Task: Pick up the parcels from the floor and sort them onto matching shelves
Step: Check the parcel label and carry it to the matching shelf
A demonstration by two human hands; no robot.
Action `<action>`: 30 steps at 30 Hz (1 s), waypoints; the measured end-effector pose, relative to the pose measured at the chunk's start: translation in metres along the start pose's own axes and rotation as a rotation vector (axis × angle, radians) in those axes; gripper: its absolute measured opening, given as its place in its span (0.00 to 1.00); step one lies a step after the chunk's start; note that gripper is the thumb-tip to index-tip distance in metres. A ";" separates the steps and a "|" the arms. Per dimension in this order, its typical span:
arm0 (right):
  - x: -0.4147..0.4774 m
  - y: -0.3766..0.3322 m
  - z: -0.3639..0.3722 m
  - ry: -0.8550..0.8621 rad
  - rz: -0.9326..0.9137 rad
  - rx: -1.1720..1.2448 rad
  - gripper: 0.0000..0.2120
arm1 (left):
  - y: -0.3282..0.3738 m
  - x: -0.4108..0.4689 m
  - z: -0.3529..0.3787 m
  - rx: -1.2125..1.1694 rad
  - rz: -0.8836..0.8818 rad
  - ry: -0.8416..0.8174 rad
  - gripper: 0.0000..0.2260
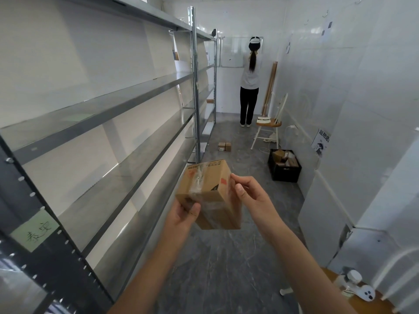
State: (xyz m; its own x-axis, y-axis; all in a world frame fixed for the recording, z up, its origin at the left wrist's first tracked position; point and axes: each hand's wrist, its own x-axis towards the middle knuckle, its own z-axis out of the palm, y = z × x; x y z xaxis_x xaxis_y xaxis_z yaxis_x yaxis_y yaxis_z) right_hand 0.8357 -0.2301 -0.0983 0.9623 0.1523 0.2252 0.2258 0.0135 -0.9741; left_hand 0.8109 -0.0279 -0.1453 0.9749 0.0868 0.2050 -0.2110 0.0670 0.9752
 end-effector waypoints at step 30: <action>0.001 0.004 0.015 -0.164 -0.131 -0.293 0.32 | 0.006 0.011 0.001 -0.218 -0.066 0.197 0.06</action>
State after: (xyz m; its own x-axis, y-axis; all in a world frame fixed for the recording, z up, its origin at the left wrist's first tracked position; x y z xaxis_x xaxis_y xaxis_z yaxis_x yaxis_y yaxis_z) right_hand 0.8356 -0.2149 -0.1023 0.8904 0.3251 0.3185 0.4027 -0.2371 -0.8841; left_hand 0.8206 -0.0279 -0.1373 0.9590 0.2647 0.1013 -0.1790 0.2885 0.9406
